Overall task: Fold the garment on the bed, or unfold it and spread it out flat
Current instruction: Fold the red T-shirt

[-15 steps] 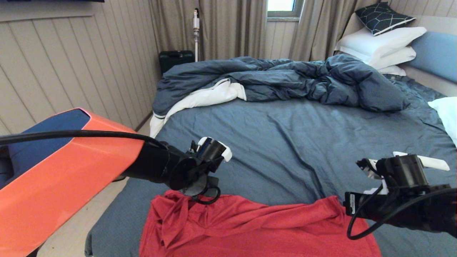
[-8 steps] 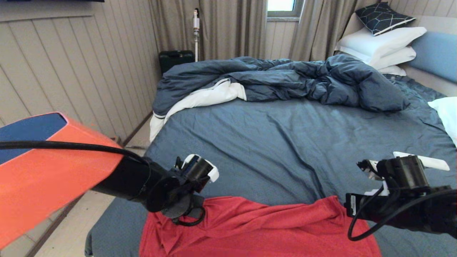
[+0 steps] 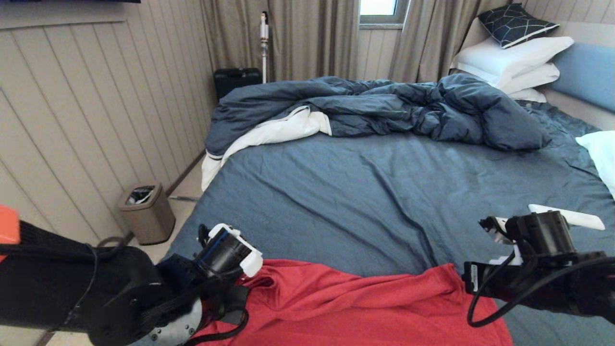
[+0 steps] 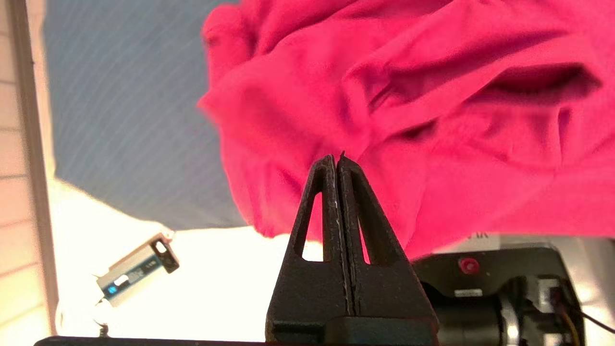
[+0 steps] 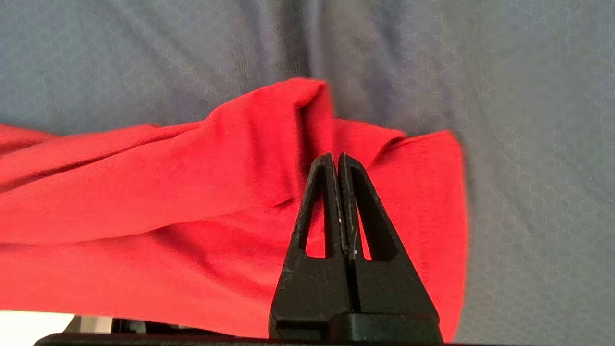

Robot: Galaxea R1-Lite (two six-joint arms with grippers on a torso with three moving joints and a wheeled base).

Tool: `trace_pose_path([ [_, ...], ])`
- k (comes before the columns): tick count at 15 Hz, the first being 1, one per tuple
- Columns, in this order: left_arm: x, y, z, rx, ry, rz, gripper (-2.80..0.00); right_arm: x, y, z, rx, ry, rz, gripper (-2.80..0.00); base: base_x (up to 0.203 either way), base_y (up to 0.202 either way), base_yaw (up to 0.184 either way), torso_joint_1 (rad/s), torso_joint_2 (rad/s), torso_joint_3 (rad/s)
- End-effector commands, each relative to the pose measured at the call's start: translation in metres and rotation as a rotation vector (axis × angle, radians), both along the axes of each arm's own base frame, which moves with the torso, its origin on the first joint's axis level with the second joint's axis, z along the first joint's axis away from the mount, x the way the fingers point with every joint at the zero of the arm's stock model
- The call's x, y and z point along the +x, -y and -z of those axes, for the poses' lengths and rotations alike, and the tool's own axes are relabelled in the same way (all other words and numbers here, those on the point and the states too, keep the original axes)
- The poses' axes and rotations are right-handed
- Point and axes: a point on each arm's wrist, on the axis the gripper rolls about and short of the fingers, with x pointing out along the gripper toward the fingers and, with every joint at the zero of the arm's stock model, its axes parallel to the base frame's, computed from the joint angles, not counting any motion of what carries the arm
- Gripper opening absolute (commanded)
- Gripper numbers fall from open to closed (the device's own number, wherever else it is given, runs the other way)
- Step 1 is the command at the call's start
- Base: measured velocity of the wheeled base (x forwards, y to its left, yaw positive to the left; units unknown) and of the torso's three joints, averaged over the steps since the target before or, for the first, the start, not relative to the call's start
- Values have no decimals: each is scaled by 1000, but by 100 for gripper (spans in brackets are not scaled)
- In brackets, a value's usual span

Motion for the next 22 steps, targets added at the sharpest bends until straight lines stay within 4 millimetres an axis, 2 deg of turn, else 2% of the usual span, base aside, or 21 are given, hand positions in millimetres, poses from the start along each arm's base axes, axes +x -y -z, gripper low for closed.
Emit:
trace_pose_path([
  [1, -12, -12, -13, -36, 31, -10, -280, 1, -4, 0, 2, 1, -16, -280, 0, 0, 0, 0, 0, 0],
  [4, -21, -29, -18, -59, 42, -51, -280, 7, -14, -5, 13, 26, -40, -280, 0, 0, 0, 0, 0, 0],
  [6, -32, -53, -30, -105, 81, -111, -280, 15, -21, -8, 18, 38, -56, -280, 0, 0, 0, 0, 0, 0],
  [9, -49, -91, -22, -107, 72, -230, -280, 29, -30, -21, 26, 93, -71, -280, 0, 0, 0, 0, 0, 0],
  [11, -53, -97, -15, -120, 51, -284, -280, 36, -31, -18, 8, 72, -58, -280, 0, 0, 0, 0, 0, 0],
  [15, -53, -97, -13, -120, 44, -292, -280, 26, -22, -9, -13, 15, -27, -280, 0, 0, 0, 0, 0, 0],
  [16, -52, -96, -13, -121, 43, -291, -280, 23, -20, -7, -18, 11, -24, 0, 0, 0, 0, 0, 0, 0],
  [22, -50, -95, -8, -114, 31, -289, -280, 23, -14, -4, -19, 0, 0, 0, 0, 0, 0, 0, 0, 0],
])
